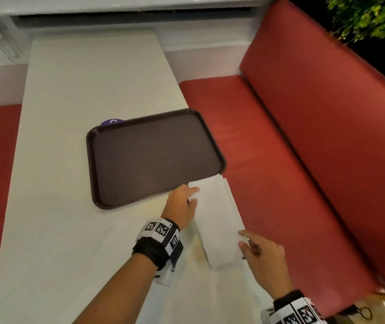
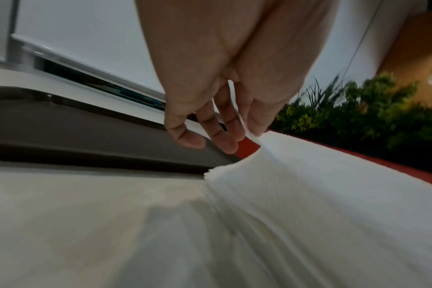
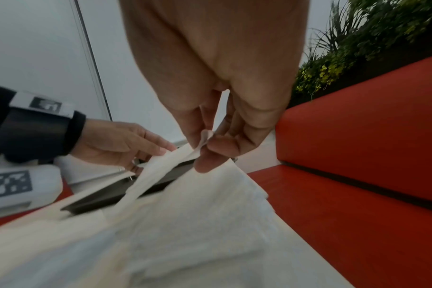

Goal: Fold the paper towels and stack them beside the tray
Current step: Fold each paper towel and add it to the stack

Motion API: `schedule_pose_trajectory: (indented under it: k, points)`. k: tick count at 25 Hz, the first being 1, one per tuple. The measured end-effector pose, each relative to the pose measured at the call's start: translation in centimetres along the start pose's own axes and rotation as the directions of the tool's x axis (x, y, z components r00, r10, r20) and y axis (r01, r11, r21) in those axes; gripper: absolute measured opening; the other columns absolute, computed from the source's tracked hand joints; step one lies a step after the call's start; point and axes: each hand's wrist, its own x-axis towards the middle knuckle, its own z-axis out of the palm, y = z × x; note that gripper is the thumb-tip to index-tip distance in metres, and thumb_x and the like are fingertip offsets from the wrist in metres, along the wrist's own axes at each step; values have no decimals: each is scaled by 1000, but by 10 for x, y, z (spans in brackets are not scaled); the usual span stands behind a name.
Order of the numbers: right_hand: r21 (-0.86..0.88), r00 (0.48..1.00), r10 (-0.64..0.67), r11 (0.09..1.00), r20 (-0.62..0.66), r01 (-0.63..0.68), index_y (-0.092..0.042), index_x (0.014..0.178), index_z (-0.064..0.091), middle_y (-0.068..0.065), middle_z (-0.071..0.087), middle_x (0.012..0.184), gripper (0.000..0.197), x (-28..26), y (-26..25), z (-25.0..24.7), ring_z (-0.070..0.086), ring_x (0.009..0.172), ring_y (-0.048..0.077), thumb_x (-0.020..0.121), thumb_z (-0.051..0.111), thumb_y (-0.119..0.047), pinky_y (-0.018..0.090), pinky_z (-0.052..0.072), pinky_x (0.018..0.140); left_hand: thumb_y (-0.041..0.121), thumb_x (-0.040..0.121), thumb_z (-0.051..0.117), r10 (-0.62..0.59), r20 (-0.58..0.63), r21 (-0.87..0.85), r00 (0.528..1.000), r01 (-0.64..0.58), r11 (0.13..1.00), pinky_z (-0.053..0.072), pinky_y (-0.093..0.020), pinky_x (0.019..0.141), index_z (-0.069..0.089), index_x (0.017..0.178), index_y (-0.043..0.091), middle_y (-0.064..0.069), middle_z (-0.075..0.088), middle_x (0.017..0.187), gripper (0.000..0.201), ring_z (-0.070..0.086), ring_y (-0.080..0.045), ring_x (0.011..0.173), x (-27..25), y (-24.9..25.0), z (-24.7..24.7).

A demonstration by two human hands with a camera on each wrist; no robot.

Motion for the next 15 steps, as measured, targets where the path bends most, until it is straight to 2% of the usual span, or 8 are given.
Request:
schedule_pose_trajectory:
  k: [1, 3, 5, 7, 9, 11, 13, 15]
  points:
    - [-41, 1000, -1, 999, 14, 2, -21, 110, 71, -13, 49, 52, 27, 6, 5, 2, 60, 55, 6, 86, 67, -9, 8, 47, 59, 15, 90, 55, -8, 64, 77, 998, 3, 997, 47, -39, 91, 57, 125, 14, -8, 58, 112, 35, 58, -25, 93, 10, -2, 9]
    - [-131, 998, -14, 991, 65, 23, -19, 120, 66, -15, 43, 54, 34, 16, 12, 9, 53, 55, 2, 88, 63, -7, 5, 39, 58, 25, 92, 53, -88, 213, 254, 973, 32, 967, 42, -46, 99, 45, 135, 21, -5, 47, 131, 44, 52, -28, 114, 22, -7, 22]
    - [-218, 987, 23, 976, 158, 12, -26, 130, 57, -12, 43, 60, 42, 24, 21, 14, 45, 53, 5, 91, 58, -13, 11, 39, 61, 31, 93, 49, -203, 326, 382, 923, 68, 922, 35, -49, 103, 33, 141, 29, -4, 36, 137, 51, 44, -26, 123, 28, -10, 32]
    - [-293, 964, 116, 955, 239, -42, -40, 137, 46, -10, 44, 62, 47, 27, 23, 14, 45, 59, 10, 93, 52, -25, 27, 49, 72, 34, 93, 46, -259, 359, 420, 896, 93, 903, 34, -47, 100, 26, 143, 37, -6, 35, 130, 53, 45, -25, 118, 30, -10, 37]
    - [-353, 943, 189, 932, 275, -84, -48, 138, 37, -11, 42, 59, 46, 24, 16, 8, 50, 65, 17, 95, 47, -35, 33, 52, 77, 37, 93, 44, -252, 338, 417, 907, 95, 904, 35, -43, 95, 26, 142, 41, -5, 35, 121, 53, 47, -23, 111, 28, -8, 36]
    - [-419, 947, 189, 906, 262, -65, -48, 140, 33, -12, 42, 57, 45, 17, 0, -2, 51, 65, 17, 96, 43, -42, 30, 49, 71, 38, 93, 45, -210, 258, 368, 943, 106, 924, 37, -41, 94, 30, 140, 42, -3, 36, 117, 50, 47, -21, 107, 15, -4, 25]
    - [-451, 968, 125, 892, 217, -14, -46, 140, 35, -11, 42, 54, 45, 6, -22, -7, 49, 59, 13, 96, 44, -45, 29, 45, 64, 41, 91, 50, -178, 134, 249, 975, 141, 958, 41, -36, 93, 39, 136, 40, 0, 40, 111, 46, 49, -17, 101, -16, -8, 1]
    - [-383, 973, 0, 919, 230, 90, -38, 138, 43, -11, 46, 56, 47, -5, -43, 3, 47, 55, 7, 93, 51, -45, 27, 48, 65, 41, 88, 57, -216, 72, 102, 974, 208, 973, 46, -25, 84, 51, 124, 40, 3, 45, 102, 37, 52, -12, 85, -65, -23, -30]
